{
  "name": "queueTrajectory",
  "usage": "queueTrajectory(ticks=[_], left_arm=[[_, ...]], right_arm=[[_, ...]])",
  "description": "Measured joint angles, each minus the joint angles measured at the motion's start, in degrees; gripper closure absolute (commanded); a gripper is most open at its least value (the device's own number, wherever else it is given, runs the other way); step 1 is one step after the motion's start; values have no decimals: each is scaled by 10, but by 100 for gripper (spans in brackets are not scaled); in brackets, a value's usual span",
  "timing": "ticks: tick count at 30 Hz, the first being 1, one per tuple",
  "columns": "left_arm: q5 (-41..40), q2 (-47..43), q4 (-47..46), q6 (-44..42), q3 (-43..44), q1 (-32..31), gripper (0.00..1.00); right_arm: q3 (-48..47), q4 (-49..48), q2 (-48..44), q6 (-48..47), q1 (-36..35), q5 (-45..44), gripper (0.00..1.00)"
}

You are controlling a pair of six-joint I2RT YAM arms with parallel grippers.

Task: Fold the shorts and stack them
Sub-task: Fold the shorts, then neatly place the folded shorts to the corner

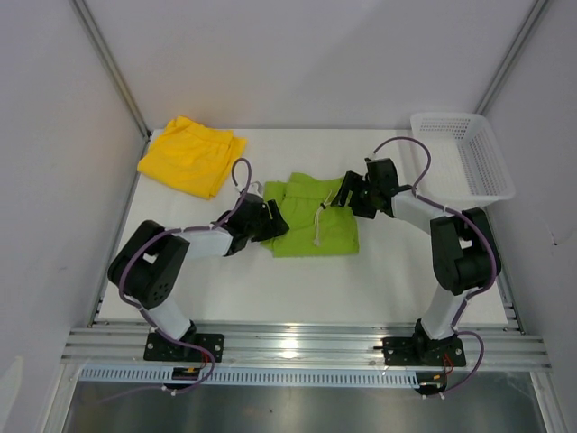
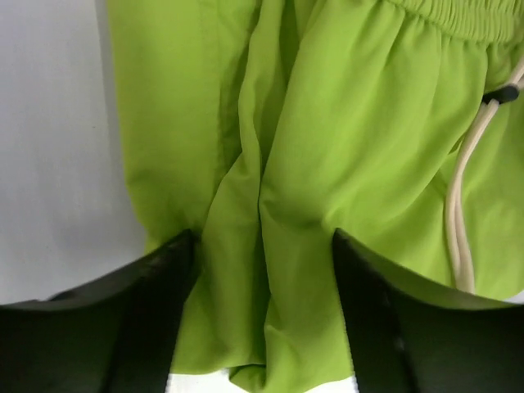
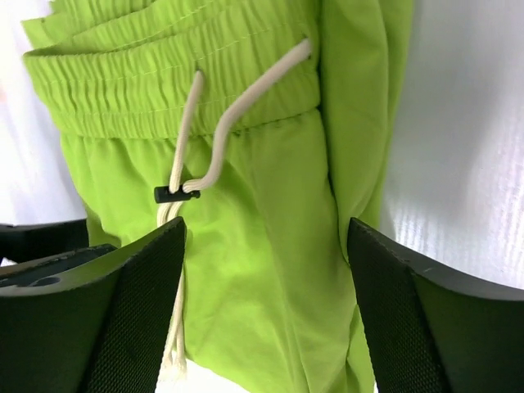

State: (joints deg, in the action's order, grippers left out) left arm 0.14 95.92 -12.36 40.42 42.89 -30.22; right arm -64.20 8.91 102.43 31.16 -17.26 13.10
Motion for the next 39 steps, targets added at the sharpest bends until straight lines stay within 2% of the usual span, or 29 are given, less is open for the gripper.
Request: queueTrajectory(ticks=[2,7,22,28,33,39], left_arm=[[-4,-6,1,6,0,1,17],[0,-23,14,5,-3,28,6],[16,-49,64,-36,22,75,1],[49,1,58,-61,69,101,1],[106,50,27,-64,82,110,1],[134,74,-2,-64,93,110,1]], right_arm=[[-1,-3,0,-5,0,12,16],[0,-8,0,-13,9,55,15],[54,-37,-3,-15,47,82,12],[76,-59,-4,-12,58,89,13],[96,-113,5,6,67,128,16],[101,-171,27,28,70,169,21]])
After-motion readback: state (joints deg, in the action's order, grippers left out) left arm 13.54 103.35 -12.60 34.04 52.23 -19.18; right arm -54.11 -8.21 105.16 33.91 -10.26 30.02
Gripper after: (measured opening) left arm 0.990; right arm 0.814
